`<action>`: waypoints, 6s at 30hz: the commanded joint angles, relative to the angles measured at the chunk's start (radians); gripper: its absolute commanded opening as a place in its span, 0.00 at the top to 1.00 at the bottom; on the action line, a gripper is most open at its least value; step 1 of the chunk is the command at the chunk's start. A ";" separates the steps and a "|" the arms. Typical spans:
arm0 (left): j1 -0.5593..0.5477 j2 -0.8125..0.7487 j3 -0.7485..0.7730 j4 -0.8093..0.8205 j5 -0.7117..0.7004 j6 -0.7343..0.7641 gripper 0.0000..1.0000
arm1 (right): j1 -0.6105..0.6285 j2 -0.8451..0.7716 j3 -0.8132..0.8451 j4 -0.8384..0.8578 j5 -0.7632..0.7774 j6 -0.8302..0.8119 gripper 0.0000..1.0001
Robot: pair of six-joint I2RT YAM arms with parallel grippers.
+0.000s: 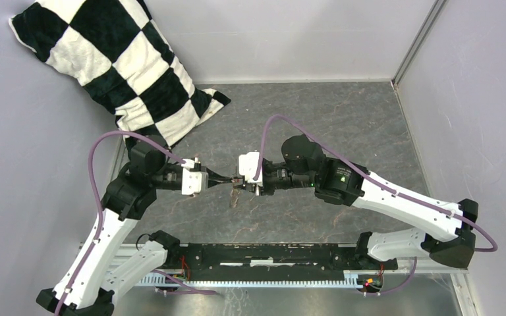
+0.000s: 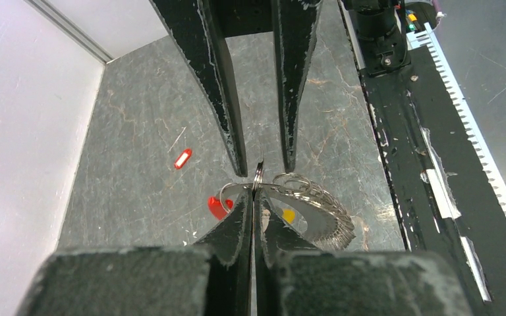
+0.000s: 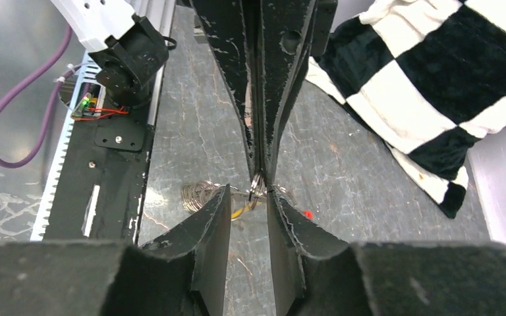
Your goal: Put the keys on the keyring
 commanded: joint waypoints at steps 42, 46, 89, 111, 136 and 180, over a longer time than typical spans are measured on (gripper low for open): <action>-0.002 -0.050 0.014 0.171 0.014 -0.318 0.69 | 0.013 -0.184 -0.309 0.581 -0.011 0.104 0.99; -0.002 -0.053 0.013 0.170 0.036 -0.320 0.72 | 0.013 -0.182 -0.318 0.608 -0.013 0.119 0.99; -0.002 -0.073 0.007 0.232 0.040 -0.419 0.74 | 0.013 -0.196 -0.484 1.009 -0.004 0.314 0.99; -0.002 -0.075 0.009 0.234 0.084 -0.409 0.70 | 0.034 -0.172 -0.470 0.995 0.006 0.282 0.99; -0.002 -0.110 -0.011 0.235 0.103 -0.375 0.71 | 0.053 -0.182 -0.489 1.010 0.100 0.256 0.99; -0.002 -0.108 -0.026 0.249 0.039 -0.351 0.98 | 0.071 -0.165 -0.473 1.011 0.043 0.282 0.99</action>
